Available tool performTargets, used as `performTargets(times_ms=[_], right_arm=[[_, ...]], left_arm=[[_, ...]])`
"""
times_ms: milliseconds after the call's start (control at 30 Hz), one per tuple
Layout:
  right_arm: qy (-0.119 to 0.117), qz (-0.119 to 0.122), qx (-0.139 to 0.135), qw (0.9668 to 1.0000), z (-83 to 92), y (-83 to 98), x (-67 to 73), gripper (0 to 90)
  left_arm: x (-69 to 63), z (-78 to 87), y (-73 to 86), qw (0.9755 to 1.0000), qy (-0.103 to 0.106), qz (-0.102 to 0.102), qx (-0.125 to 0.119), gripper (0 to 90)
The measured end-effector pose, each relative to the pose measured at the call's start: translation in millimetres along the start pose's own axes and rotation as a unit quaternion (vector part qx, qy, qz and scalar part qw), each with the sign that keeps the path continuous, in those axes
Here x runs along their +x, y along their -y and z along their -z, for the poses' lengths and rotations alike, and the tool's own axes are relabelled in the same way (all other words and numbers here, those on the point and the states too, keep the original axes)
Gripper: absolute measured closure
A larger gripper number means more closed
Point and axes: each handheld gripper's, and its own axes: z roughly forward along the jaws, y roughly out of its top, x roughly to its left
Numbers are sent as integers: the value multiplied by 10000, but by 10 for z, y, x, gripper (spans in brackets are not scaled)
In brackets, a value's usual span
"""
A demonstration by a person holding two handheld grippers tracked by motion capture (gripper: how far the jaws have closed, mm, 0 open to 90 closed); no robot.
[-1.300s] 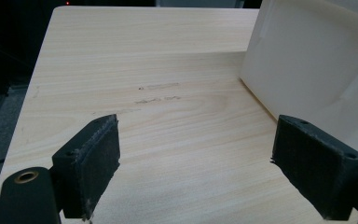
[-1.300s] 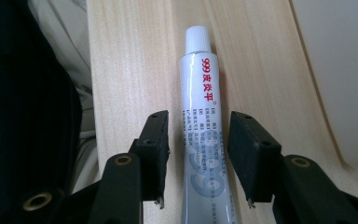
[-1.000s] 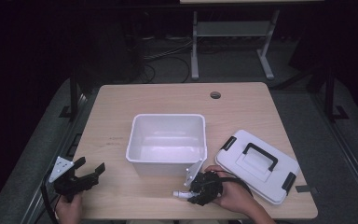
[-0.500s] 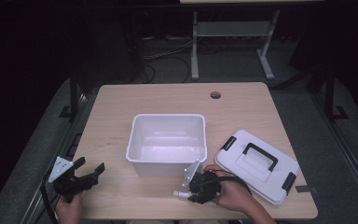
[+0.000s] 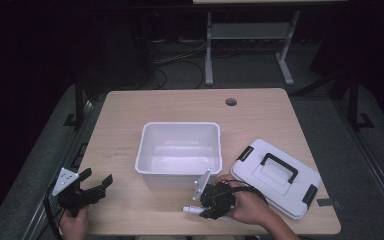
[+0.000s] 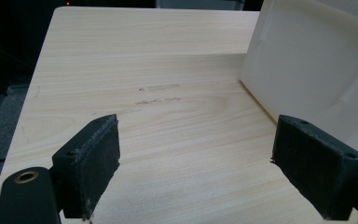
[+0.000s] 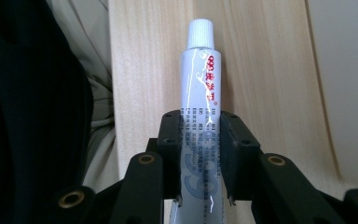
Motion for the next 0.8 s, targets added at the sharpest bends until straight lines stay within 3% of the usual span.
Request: performTargets(times_ms=[800], right_arm=[[-258,225,-391,9986,511,-321,20,714]], left_arm=[[-2,-5,-1,10000,2,10,-8,140]])
